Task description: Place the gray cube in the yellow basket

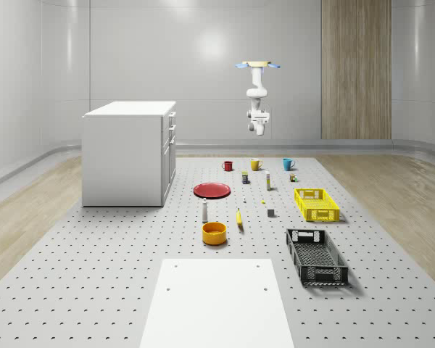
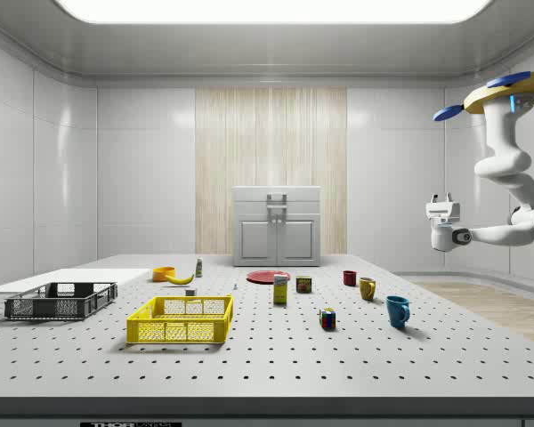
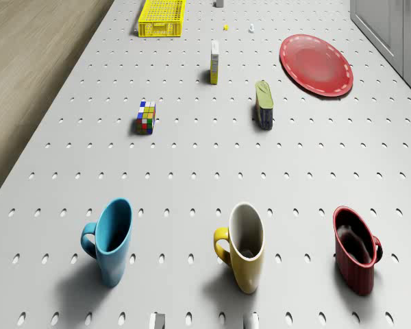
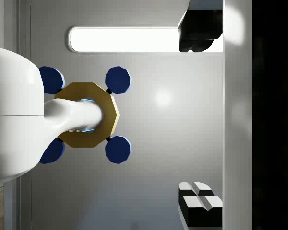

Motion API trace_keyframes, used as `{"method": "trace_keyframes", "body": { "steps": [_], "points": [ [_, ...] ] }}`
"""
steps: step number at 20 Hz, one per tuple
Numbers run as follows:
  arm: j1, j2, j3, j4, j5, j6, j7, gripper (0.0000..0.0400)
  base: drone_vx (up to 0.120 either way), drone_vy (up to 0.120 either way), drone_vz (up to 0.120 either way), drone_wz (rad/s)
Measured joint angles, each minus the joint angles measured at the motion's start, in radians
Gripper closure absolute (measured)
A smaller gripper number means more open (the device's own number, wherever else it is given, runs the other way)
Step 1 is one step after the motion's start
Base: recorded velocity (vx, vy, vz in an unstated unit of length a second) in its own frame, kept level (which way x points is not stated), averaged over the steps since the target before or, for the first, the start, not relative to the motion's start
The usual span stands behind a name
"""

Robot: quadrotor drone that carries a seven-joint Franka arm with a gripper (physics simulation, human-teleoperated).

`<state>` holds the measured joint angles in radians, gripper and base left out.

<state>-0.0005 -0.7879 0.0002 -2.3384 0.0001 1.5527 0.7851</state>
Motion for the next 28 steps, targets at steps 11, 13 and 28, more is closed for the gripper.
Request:
{"method": "trace_keyframes", "body": {
  "steps": [11,13,28],
  "points": [
    [-0.004,0.059,0.002,0.222,0.002,-0.154,-0.002,0.0000,0.000,0.000,0.000,0.000],
    [-0.005,0.069,0.003,0.248,0.002,-0.168,-0.002,0.0000,0.080,0.000,0.000,0.000],
    [-0.007,0.085,0.004,0.296,0.002,-0.189,-0.003,0.0000,0.120,0.000,0.000,0.000]
  ]
}}
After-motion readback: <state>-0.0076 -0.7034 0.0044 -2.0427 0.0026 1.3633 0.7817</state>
